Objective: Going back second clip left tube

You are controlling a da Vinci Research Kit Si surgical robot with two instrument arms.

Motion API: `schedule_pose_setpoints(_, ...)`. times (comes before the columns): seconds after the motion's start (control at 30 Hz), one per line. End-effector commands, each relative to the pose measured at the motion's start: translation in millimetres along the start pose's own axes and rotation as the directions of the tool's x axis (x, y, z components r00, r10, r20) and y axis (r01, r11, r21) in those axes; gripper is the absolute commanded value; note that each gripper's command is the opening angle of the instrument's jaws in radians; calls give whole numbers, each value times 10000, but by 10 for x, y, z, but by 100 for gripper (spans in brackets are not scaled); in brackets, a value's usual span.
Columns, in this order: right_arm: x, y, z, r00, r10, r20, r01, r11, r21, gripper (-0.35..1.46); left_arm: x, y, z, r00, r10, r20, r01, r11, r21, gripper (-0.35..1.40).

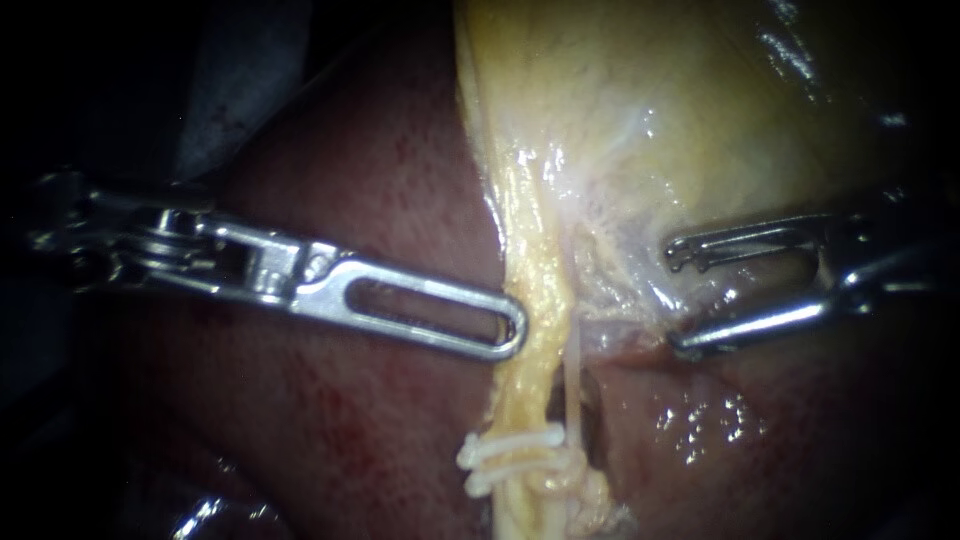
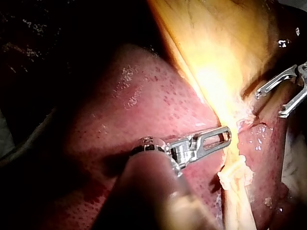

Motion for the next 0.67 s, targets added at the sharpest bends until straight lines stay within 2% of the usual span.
schedule_pose_setpoints(0.03,0,0,0,10000,0,-2,0,10000,3,46,0,2,0,10000,8,-12,-8,10000,-2,-35)
schedule_pose_setpoints(0.67,0,-1,-3,10000,2,1,-2,10000,18,46,0,3,-1,10000,15,-45,-15,10000,12,-35)
